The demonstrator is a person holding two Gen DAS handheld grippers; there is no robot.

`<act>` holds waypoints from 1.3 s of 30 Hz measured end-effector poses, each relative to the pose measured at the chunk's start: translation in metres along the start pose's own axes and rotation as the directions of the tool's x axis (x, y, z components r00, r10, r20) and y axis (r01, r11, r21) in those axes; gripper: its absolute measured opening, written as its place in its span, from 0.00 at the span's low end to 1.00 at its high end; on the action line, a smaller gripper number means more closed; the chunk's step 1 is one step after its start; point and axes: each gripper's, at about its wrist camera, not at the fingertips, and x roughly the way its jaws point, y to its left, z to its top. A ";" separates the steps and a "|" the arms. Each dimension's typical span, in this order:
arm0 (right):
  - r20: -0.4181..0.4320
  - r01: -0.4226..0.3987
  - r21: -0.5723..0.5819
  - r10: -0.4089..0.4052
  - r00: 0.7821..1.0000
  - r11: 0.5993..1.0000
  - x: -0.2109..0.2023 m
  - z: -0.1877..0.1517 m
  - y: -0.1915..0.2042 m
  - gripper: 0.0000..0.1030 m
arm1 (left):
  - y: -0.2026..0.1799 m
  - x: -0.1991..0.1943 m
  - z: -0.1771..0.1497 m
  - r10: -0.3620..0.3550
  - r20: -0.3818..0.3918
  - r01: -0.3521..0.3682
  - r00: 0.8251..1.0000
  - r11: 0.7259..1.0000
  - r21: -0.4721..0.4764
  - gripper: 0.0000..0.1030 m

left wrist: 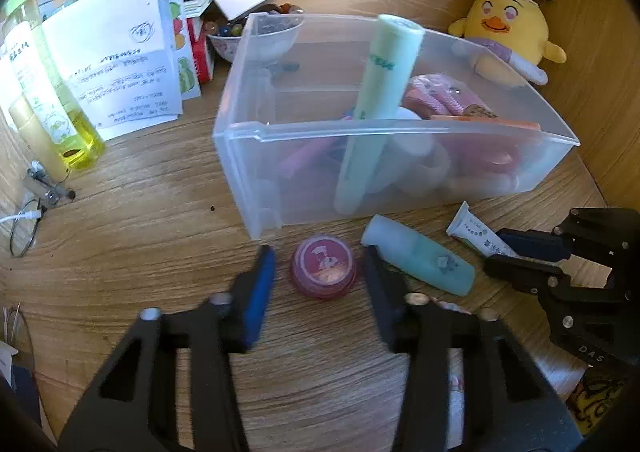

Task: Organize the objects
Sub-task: 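Grasp the pink jar with the left tool while the right tool grasps the white toothpaste tube, then drop the pink jar and toothpaste tube into the clear box with both tools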

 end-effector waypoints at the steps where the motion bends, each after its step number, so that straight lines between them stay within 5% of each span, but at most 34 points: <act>1: 0.005 -0.003 0.005 0.003 1.000 1.000 -0.001 0.000 0.001 0.15 | -0.001 0.000 -0.001 0.005 0.003 -0.005 1.000 1.000 0.006 0.34; 17: 0.165 -0.089 0.048 0.080 0.983 0.995 -0.055 0.008 0.000 0.15 | -0.008 -0.058 -0.002 -0.021 0.150 0.026 0.989 0.999 -0.030 0.34; 32: 0.329 -0.023 0.094 -0.009 0.944 0.995 -0.107 0.040 -0.025 0.15 | -0.013 -0.102 0.029 -0.037 0.304 0.051 0.952 0.998 -0.038 0.34; 39: 0.308 0.013 0.136 -0.054 0.950 0.991 -0.091 0.056 -0.041 0.15 | -0.004 -0.096 0.045 -0.012 0.316 0.032 0.949 0.998 -0.058 0.34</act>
